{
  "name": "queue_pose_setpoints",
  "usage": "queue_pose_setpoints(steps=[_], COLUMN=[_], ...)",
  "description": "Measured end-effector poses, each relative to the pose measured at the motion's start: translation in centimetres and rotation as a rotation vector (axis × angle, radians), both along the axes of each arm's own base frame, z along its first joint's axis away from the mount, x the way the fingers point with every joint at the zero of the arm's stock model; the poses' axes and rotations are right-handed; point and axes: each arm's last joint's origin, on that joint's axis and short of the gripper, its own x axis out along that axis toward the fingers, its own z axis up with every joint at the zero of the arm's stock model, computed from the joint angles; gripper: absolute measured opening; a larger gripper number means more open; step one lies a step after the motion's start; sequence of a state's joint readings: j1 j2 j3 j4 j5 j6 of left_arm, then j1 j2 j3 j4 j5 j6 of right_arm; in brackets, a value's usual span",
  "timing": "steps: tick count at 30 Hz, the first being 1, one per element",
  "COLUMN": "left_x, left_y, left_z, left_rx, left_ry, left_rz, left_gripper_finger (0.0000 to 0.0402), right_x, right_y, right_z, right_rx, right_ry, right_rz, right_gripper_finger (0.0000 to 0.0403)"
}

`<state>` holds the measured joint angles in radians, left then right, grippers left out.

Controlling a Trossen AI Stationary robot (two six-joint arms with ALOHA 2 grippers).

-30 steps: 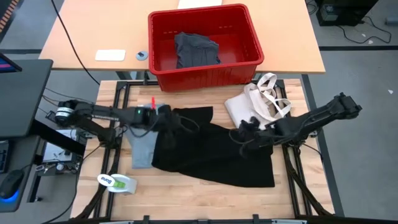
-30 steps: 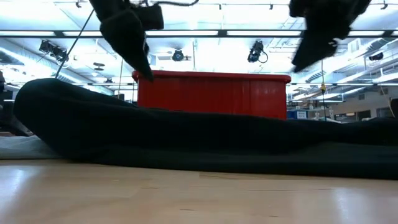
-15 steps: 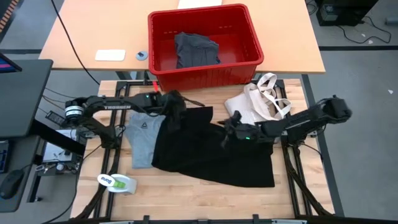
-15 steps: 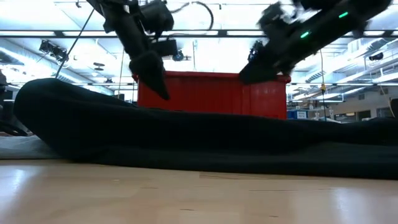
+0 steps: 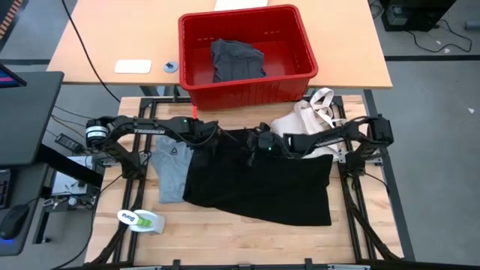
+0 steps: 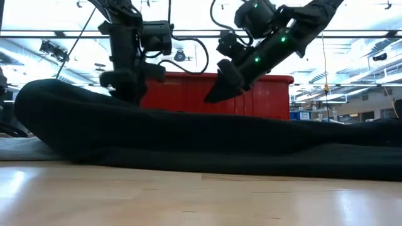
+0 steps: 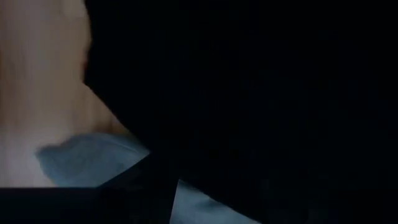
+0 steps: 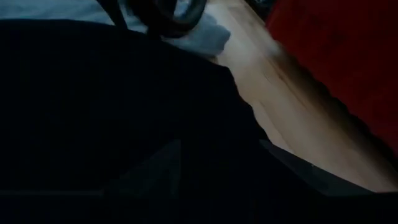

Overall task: Fold Laundry from Bin
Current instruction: Fold the black shirt

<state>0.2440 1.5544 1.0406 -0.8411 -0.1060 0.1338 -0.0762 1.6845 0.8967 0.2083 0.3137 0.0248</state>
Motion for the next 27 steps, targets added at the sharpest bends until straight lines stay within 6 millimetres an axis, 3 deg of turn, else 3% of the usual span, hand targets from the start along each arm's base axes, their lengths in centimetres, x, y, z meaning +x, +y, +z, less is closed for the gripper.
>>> queue_pose_setpoints(steps=[5,12,15,18,20,27], left_x=[0.6,0.7,0.8,0.9,0.7,-1.2], left_y=[1.0,1.8,1.7,1.5,1.4,1.3], left_z=[-0.4,-2.1,-2.4,-2.3,-1.8,3.7], left_rx=[0.124,0.066,0.072,0.080,0.085,0.198], left_ry=[-0.005,0.072,0.096,0.094,0.083,-0.076], left_rz=[0.001,-0.038,-0.107,-0.145,-0.147,-0.079], left_gripper_finger=[0.0202,0.0169,0.0131,0.0057,0.0016,0.0013], right_x=[0.0,-0.2,-0.1,-0.2,-0.2,-0.2], right_y=[-1.9,-2.4,-2.4,-2.3,-2.2,-2.0], right_z=[0.2,0.2,0.2,0.1,0.0,-0.1], right_rx=[0.045,0.012,0.015,0.022,0.030,0.044], right_ry=[-0.031,-0.011,-0.010,-0.001,0.009,0.022], right_rz=[0.031,0.044,0.060,0.059,0.068,0.183], right_gripper_finger=[0.0213,0.0213,0.0213,0.0213,0.0213,0.0213])
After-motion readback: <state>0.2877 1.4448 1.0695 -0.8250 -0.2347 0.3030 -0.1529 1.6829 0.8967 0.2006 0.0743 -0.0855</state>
